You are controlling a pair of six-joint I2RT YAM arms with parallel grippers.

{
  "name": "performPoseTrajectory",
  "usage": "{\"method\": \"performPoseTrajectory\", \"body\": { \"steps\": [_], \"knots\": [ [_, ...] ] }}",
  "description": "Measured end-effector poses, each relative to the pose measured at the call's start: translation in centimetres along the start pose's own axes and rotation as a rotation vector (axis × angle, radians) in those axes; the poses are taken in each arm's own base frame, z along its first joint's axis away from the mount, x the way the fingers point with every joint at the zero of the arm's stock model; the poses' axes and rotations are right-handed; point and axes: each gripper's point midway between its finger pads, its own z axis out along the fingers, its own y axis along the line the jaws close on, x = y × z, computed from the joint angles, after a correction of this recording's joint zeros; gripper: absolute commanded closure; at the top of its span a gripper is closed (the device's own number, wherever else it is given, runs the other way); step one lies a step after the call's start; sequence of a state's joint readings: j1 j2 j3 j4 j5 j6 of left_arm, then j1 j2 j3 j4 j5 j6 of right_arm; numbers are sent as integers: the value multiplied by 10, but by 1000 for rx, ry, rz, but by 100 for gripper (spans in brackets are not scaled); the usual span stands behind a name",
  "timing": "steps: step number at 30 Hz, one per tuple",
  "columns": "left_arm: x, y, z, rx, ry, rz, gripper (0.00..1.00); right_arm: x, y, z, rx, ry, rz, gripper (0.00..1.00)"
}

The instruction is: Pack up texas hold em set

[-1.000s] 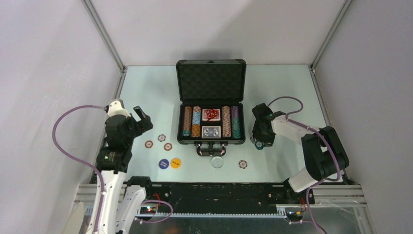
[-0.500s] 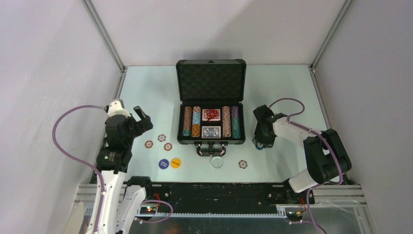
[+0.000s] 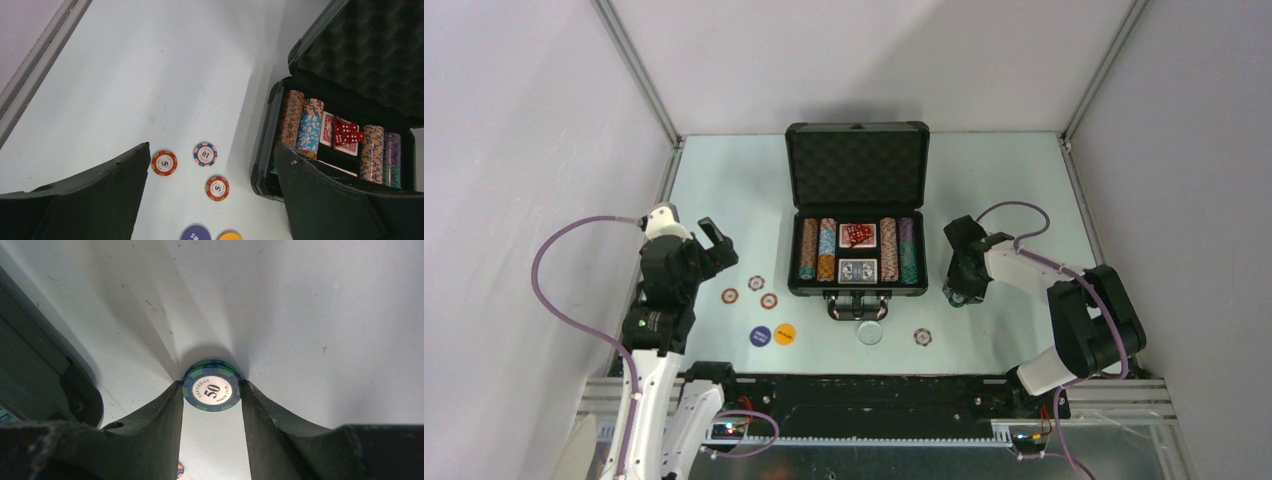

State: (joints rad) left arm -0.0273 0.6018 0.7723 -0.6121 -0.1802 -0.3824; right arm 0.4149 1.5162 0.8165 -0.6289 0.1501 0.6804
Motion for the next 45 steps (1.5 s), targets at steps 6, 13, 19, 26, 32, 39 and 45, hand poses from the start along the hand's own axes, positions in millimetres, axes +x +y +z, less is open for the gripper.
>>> {"method": "performPoseTrajectory", "body": {
  "steps": [6, 13, 19, 26, 32, 39, 45],
  "knots": [
    [0, 0, 0, 0, 0, 0, 2, 2, 0, -2, -8, 4, 0, 63],
    [0, 0, 0, 0, 0, 0, 2, 6, -3, -8, 0, 19, -4, 62],
    [0, 0, 0, 0, 0, 0, 2, -2, 2, -15, -16, 1, -1, 62],
    [0, 0, 0, 0, 0, 0, 2, -1, 1, -15, -14, 3, -2, 62],
    [0, 0, 0, 0, 0, 0, 2, -1, 1, -15, -14, 3, -2, 62],
    [0, 0, 0, 1, 1, 0, 2, -1, 1, -15, -14, 3, -2, 63],
    [3, -9, 0, 51, 17, -1, 3, -1, 2, -15, -14, 3, -4, 63]
  ]
}}
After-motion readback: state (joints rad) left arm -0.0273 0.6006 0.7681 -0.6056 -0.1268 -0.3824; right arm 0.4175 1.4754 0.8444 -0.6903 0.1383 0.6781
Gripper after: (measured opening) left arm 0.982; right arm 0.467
